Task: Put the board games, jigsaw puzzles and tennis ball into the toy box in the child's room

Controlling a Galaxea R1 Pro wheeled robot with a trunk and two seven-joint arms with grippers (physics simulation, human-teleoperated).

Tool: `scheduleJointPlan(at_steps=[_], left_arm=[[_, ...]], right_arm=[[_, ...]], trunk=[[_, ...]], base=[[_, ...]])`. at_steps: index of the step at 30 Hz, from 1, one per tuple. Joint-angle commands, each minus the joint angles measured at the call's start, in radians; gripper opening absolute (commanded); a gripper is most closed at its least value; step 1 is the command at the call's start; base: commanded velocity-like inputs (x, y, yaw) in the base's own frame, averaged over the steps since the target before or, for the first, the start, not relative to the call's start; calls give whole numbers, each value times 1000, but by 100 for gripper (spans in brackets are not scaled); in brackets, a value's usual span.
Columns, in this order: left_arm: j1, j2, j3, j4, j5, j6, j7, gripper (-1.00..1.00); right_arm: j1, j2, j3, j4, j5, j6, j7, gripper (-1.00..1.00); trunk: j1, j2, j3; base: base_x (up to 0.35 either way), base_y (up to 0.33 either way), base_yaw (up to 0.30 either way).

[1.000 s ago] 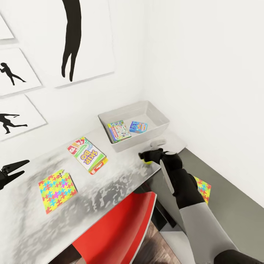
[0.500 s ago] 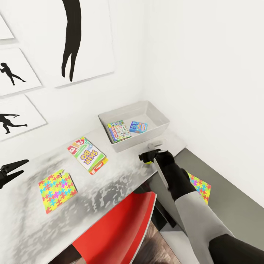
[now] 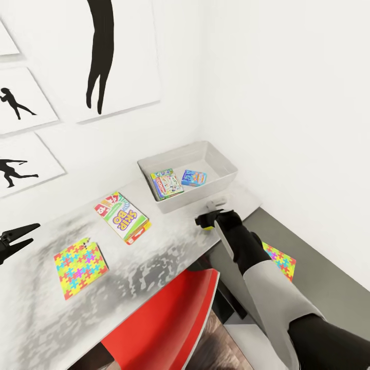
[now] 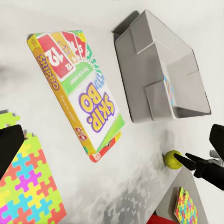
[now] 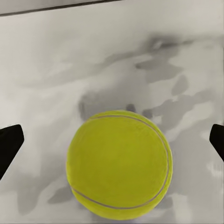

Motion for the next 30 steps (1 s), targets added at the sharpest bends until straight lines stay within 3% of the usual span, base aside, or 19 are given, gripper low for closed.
scheduleJointPlan(at_steps=[1, 12, 21, 22, 30], left_arm=[[-1, 0, 1, 0, -10, 4, -10, 100], [-1, -1, 1, 0, -10, 4, -11, 100], [-1, -1, 1, 0, -10, 4, -12, 100], [-1, -1, 1, 0, -10, 4, -12, 100], [-1, 0, 2, 0, -9, 4, -14, 100]], right_arm=[[-5, 0, 1, 12, 8, 5, 3, 100], [-45, 4, 0, 141, 6, -38, 3, 100], [-46, 6, 1, 148, 6, -41, 3, 100], [-46, 6, 1, 148, 6, -41, 3, -100], [-45, 6, 1, 149, 4, -40, 2, -100]], trunk=[[0, -2, -1], [0, -2, -1], [0, -2, -1], [0, -2, -1], [0, -2, -1]], base=[[0, 0, 0], [0, 0, 0], [0, 0, 0], [0, 0, 0], [0, 0, 0]])
